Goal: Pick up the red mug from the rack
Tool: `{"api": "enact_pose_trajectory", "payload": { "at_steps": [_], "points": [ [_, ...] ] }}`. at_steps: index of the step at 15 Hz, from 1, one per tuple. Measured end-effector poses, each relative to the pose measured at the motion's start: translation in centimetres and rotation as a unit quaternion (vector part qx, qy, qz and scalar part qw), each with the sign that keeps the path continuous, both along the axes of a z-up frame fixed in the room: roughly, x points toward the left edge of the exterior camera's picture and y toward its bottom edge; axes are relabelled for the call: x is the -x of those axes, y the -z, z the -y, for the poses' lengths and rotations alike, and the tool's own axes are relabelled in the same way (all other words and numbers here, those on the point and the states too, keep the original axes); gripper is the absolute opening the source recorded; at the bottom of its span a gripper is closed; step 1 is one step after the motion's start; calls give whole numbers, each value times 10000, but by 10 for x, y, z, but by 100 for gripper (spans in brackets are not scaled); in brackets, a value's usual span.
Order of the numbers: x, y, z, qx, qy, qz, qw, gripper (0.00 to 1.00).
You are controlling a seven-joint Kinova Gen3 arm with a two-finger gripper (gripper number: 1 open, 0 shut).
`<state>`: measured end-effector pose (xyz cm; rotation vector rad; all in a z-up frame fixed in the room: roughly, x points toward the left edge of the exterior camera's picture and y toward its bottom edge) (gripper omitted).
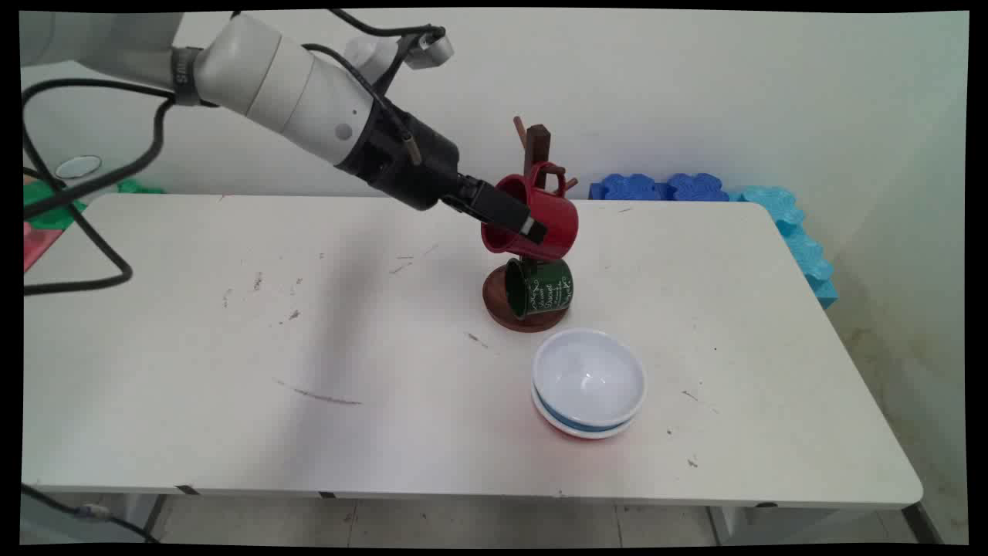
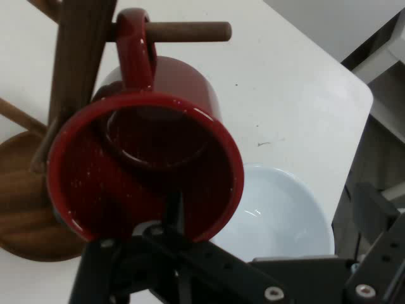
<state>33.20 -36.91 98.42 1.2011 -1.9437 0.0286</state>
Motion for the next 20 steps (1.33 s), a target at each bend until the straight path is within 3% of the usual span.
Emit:
{"api": "enact_pose_trajectory", "payload": {
  "at_steps": [20],
  "points": [
    [21, 9, 11, 89, 25, -46, 9999, 100]
  ]
}}
